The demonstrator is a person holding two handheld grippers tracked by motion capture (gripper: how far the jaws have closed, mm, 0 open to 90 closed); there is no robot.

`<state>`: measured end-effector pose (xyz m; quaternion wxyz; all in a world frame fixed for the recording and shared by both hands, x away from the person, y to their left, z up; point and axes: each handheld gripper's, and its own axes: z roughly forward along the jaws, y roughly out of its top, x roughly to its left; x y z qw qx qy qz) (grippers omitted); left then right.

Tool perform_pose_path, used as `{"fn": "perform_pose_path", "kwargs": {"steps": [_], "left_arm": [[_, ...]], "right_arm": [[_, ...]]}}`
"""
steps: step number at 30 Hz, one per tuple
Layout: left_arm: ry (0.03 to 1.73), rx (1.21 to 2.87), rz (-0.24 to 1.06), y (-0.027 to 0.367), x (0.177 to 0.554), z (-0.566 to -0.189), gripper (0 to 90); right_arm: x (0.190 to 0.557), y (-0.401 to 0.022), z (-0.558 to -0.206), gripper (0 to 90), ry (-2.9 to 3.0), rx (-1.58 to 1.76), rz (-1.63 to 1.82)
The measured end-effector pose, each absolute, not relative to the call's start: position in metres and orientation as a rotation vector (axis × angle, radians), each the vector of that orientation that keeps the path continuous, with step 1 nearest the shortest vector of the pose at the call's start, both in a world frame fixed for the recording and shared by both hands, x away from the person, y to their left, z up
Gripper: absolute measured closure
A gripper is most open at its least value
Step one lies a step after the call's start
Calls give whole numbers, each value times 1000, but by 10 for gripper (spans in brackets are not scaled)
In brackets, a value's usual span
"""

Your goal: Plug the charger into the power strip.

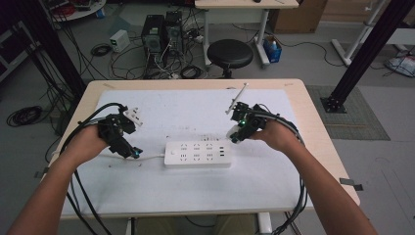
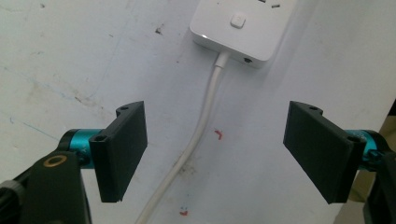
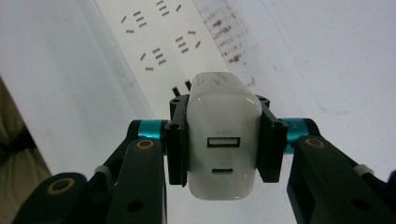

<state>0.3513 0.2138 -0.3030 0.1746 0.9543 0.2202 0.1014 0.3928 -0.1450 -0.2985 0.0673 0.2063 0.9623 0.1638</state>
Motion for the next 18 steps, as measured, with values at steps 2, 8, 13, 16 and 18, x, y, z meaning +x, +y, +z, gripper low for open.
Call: {"fn": "perform_pose_path", "kwargs": {"steps": [2, 8, 13, 16, 18], "left_arm": [[625, 2699, 291, 214, 350, -306, 216], [629, 2686, 274, 216, 348, -314, 217], [604, 2693, 279, 215, 348, -315, 217], [600, 2694, 277, 214, 347, -317, 216], [608, 2692, 274, 214, 347, -318, 216]], "right_arm": [[397, -135, -302, 619, 2913, 586, 486], [405, -109, -311, 620, 2942, 490, 445], [407, -90, -319, 620, 2979, 372, 383], [406, -80, -326, 620, 2997, 307, 330], [406, -73, -331, 620, 2999, 265, 283]]}}
